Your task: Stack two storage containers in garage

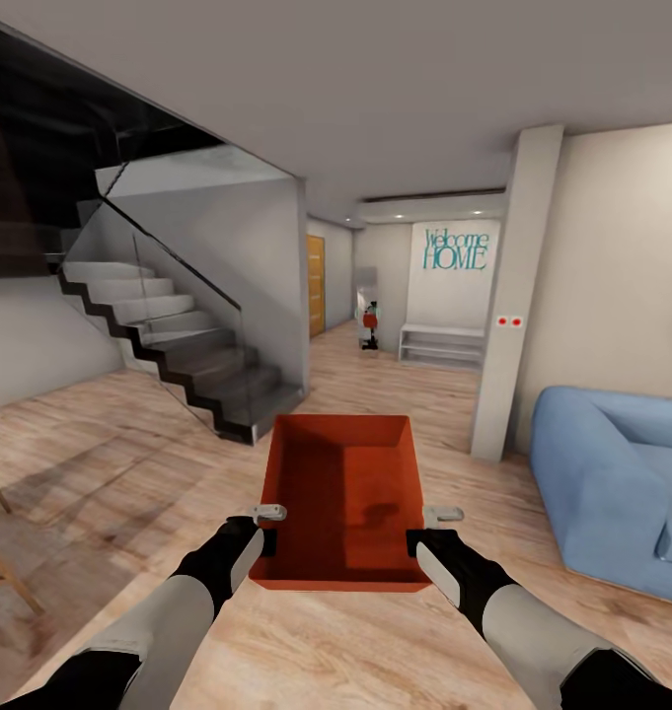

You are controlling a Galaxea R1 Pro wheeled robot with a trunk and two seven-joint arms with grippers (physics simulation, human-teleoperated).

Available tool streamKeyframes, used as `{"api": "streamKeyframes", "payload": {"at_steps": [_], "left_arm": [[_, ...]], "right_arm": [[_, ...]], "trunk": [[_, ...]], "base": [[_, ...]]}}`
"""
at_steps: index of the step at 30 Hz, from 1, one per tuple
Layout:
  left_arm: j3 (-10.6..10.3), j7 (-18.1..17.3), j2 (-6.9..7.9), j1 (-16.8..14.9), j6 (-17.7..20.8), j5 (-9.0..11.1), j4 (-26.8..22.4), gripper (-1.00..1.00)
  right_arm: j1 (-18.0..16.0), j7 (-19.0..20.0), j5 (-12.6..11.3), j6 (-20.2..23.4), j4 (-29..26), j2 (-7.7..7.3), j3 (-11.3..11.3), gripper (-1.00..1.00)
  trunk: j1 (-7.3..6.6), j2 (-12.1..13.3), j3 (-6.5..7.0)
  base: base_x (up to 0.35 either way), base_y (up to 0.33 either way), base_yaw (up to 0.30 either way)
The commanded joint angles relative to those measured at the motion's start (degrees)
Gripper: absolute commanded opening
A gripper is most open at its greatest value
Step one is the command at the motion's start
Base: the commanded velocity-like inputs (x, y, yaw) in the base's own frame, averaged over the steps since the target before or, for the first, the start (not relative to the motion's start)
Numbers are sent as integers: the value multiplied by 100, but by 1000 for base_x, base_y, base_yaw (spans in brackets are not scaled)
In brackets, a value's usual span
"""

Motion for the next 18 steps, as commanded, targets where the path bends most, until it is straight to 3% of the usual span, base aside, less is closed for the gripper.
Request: {"api": "streamKeyframes", "payload": {"at_steps": [1, 6, 18], "left_arm": [[-35, 134, 2, 3, 68, -156, 11, -100], [-34, 134, 1, 3, 68, -158, 12, -100], [-38, 134, 1, 3, 68, -158, 10, -100]], "right_arm": [[-15, -55, 157, 41, -20, -6, -84, -100], [-17, -55, 157, 41, -20, -6, -84, -100], [-15, -55, 157, 41, -20, -6, -84, -100]], "trunk": [[6, -10, -11], [6, -10, -11], [6, -10, -11]], "base": [[322, 0, 0], [322, 0, -36], [322, 0, -166]]}}
